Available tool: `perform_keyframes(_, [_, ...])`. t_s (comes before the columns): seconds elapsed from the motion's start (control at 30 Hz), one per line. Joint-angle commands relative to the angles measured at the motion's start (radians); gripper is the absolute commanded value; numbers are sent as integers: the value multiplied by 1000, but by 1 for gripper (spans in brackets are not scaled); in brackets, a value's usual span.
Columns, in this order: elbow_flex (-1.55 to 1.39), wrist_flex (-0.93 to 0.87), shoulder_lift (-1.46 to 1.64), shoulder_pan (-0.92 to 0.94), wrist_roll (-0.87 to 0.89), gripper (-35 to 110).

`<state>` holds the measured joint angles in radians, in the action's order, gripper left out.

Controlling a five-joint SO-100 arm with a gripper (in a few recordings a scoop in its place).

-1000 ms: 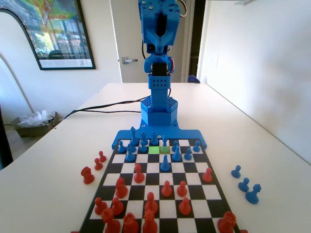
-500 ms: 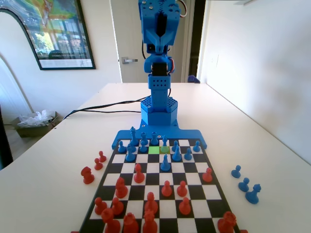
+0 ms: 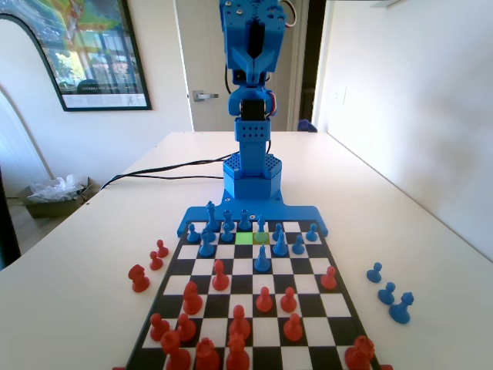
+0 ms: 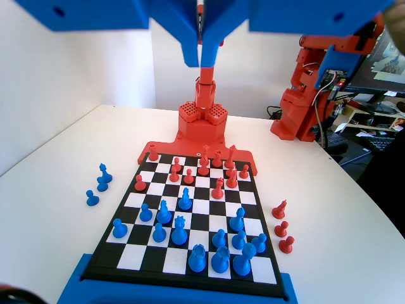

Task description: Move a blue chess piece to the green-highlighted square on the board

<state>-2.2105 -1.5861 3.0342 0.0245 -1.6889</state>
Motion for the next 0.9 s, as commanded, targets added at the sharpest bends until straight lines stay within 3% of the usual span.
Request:
perform_keyframes(0.0, [28,11,20,6,-11,3])
perform_keyframes(0.87, [28,12,20,2,-11,1])
